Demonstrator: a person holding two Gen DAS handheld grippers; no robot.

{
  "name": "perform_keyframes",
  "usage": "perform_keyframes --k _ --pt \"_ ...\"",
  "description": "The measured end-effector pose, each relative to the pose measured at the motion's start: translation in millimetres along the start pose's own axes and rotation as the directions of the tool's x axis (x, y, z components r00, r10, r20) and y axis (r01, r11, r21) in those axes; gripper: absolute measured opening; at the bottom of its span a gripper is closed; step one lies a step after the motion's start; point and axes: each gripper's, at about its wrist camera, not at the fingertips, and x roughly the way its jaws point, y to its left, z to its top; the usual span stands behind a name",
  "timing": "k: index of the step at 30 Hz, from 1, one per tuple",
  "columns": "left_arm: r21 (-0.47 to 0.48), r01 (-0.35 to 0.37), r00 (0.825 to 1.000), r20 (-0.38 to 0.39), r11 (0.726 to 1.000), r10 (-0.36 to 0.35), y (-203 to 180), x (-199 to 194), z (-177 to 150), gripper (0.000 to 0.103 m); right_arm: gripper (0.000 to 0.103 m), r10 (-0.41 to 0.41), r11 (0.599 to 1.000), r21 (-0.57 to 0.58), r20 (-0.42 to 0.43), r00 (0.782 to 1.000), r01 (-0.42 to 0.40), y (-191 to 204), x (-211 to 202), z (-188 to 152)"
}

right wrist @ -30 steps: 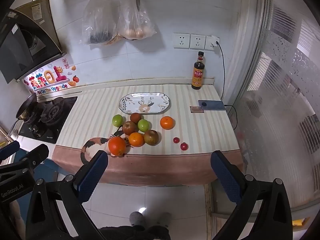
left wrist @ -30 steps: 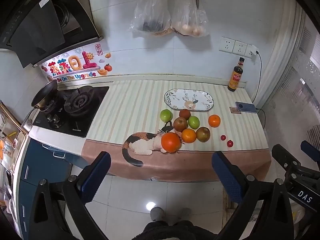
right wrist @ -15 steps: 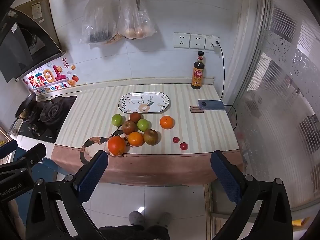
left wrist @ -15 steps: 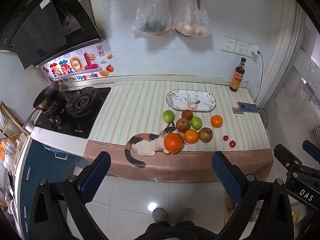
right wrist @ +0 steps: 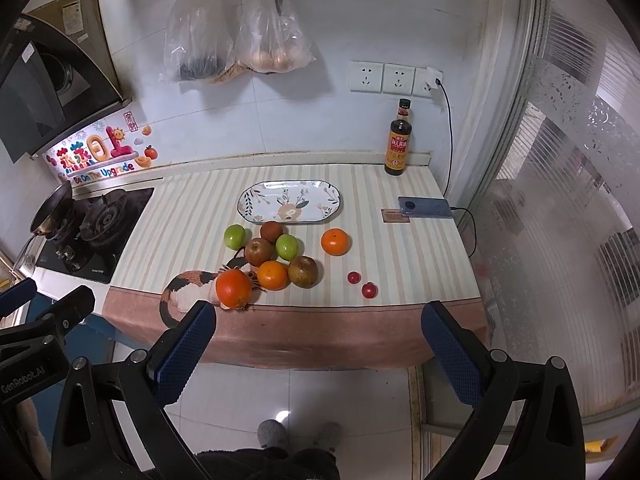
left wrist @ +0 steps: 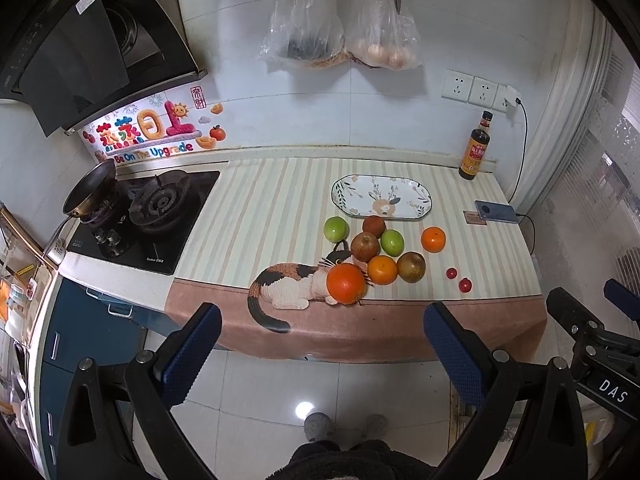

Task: Organize fruits

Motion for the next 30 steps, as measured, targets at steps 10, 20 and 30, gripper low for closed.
perform_keyframes --k 10,20,30 --pt "0.0 -0.002 1.0 0.002 1.0 0.002 -1 0 -1 0.103 0.103 0.0 1.0 -0.001 -0.004 1.0 0.0 6 6 -4" --pt "-0.001 -0.006 1.0 0.009 1.0 0.006 1 0 -3 0.103 0.103 0.002 1.0 -0.002 -0.006 1.0 -0.002 7 6 -4" --pt "-0.002 -0.009 1.0 0.01 1.0 0.009 1 0 -3 0.103 0.103 0.006 1.0 0.0 -0.006 1.0 -0.006 8 6 -4"
